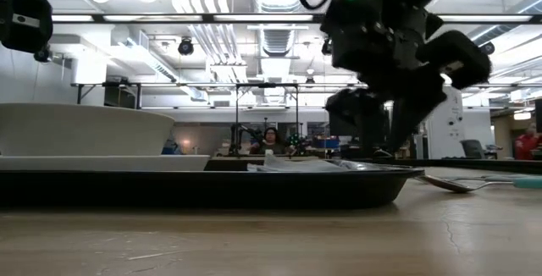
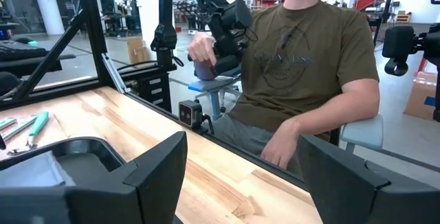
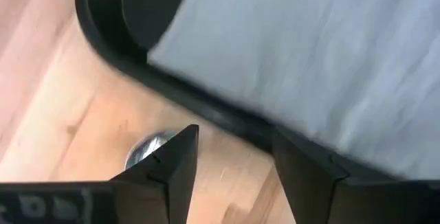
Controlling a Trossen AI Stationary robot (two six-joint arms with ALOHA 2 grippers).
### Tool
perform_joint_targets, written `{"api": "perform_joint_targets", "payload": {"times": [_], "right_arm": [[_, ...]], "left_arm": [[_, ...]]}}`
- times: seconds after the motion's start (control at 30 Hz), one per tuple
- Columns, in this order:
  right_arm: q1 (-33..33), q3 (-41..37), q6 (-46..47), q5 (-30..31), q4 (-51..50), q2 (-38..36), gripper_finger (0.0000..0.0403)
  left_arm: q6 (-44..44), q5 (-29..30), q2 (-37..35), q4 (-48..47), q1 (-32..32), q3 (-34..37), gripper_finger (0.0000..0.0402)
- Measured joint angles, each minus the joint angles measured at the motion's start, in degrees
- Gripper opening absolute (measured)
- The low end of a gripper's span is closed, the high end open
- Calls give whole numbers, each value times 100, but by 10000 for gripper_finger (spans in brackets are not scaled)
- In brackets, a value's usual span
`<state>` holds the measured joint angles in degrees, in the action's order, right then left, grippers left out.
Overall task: Set up tray
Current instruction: Put the white and blue fork on the gray napkin
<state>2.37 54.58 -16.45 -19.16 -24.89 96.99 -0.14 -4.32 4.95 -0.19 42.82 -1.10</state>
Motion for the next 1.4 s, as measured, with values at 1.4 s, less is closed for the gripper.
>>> {"api": "perform_joint_targets", "payload": {"times": [1.4], "right_arm": [[24,333,1872,281,-1071,-136,172]], "left_arm": [[0,0,0,0,-1,-1,255]]}}
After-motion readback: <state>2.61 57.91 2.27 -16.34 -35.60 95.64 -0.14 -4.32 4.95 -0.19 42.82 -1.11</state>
